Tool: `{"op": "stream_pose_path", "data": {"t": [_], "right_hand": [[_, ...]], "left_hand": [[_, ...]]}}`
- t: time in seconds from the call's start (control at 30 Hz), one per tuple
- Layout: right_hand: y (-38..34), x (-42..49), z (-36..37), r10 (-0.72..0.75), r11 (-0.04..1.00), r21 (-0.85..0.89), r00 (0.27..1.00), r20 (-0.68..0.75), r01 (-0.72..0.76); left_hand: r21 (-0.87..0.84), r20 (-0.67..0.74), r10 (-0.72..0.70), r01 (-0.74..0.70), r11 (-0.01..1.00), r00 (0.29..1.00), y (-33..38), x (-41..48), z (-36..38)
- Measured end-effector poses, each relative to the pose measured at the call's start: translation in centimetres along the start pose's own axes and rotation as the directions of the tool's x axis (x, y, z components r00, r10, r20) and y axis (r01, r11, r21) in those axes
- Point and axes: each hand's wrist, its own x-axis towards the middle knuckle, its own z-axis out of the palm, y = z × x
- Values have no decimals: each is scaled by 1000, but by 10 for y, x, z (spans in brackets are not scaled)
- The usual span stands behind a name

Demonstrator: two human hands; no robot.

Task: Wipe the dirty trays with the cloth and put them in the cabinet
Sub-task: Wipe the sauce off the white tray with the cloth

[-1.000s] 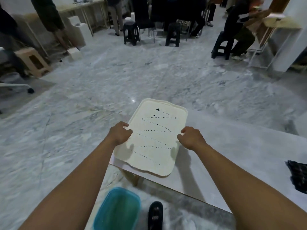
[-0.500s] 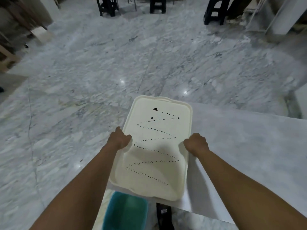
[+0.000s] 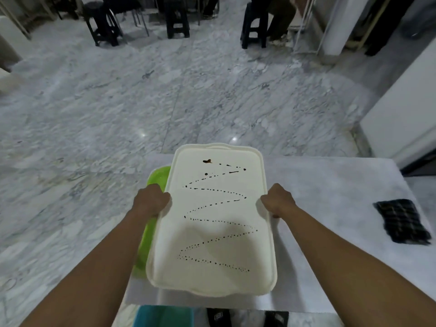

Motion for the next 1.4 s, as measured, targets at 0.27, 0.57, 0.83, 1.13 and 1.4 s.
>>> {"op": "stream_pose_path", "data": {"t": [0.27,0.57,0.83,1.13,1.4], "right_hand": [[133,32,-115,89,994,-50,988,-127,-96],[233,73,-148,139,990,-13,986,-88,-141],[257,88,-128,134,989,67,990,-32,-132],[311,115,-165,228,908,-264,912,-341,-326],[345,123,-139,59,907,-332,860,-507,-258]], "left_hand": [[-15,133,246,-246,969,960,158,-31,77],[-49,174,152,-146,988,973,241,-57,166],[-36,114,88,-85,996,990,233,-53,204],[-39,-116,142,-147,988,983,243,-26,213],[38,-289,273,-274,961,918,245,-24,235]]}}
